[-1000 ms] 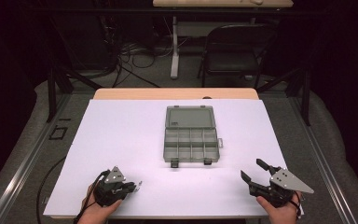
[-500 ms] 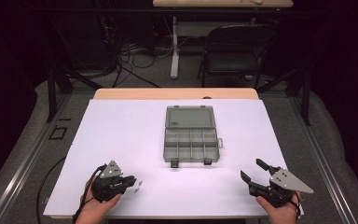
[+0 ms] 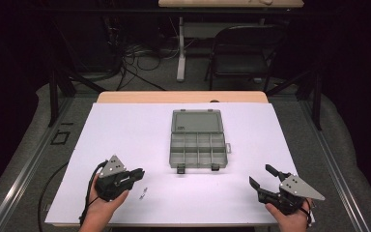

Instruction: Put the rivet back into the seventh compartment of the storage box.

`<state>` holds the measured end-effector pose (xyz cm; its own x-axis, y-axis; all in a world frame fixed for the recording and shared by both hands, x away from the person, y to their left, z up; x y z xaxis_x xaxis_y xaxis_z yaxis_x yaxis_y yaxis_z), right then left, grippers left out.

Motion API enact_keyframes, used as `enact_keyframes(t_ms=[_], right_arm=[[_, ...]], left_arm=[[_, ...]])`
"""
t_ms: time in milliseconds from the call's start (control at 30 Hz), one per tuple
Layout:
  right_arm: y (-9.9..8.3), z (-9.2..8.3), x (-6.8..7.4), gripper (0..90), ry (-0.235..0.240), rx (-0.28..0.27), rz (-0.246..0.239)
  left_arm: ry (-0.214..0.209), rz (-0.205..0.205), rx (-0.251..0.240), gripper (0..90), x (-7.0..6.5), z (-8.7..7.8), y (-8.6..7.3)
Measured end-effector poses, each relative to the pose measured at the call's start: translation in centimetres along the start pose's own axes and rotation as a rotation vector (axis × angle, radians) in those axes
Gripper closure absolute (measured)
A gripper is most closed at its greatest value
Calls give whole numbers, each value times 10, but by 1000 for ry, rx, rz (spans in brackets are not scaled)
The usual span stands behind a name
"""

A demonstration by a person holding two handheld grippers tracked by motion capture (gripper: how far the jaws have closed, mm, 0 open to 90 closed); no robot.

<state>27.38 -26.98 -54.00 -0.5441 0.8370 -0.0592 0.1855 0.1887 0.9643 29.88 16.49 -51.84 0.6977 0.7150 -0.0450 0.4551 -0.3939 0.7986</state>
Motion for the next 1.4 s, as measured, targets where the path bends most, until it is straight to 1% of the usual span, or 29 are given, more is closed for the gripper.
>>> enact_keyframes(t_ms=[33, 67, 100, 267, 367, 500, 567, 600, 700, 800, 833, 1000, 1033, 1200, 1267, 1400], right_arm=[[0, 0, 0, 281, 0, 0, 0], [0, 0, 0, 281, 0, 0, 1], [0, -1, 0, 282, -3, 3, 0], [0, 0, 0, 282, 1, 0, 1], [0, 0, 0, 281, 1, -1, -1], [0, 0, 0, 281, -1, 0, -1], [0, 0, 0, 281, 0, 1, -1], [0, 0, 0, 281, 1, -4, -3], [0, 0, 0, 281, 0, 0, 0], [0, 0, -1, 282, -1, -3, 2], [0, 0, -1, 281, -1, -3, 2], [0, 0, -1, 282, -6, -6, 0], [0, 0, -1, 281, 0, 1, 0], [0, 0, -1, 281, 1, 0, 1], [0, 0, -1, 281, 0, -1, 1], [0, 0, -1, 282, 0, -1, 4]], left_arm=[[3, -3, -11, 833, 0, -1, 4], [4, -6, -24, 833, -1, -2, 11], [4, -6, -24, 833, -1, -2, 11], [9, -4, -48, 833, -5, -5, 27], [-6, 1, -56, 833, -11, -2, 36], [-24, 20, -50, 833, -18, 7, 47], [-41, 24, -46, 833, -24, 14, 53], [-46, 35, -43, 833, -25, 18, 56], [-57, 47, -41, 833, -30, 27, 63], [-73, 52, -43, 833, -36, 38, 73], [-80, 46, -42, 833, -37, 41, 76], [-101, 60, -53, 833, -45, 53, 90], [-102, 67, -47, 833, -45, 55, 92], [-108, 69, -47, 833, -48, 65, 101], [-112, 62, -54, 833, -49, 69, 103], [-118, 60, -50, 833, -49, 77, 106]])
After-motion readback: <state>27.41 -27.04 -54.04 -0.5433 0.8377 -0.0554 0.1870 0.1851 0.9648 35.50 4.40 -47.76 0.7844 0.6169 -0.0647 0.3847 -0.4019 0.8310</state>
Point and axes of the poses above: each handheld gripper's, and its own axes: z roughly forward along the jaws, y roughly out of its top, x roughly to its left, the point moved 5 cm from there along z, roughly forward along the jaws, and after that the axes turned 2 degrees about y, right-handed, at the moved point
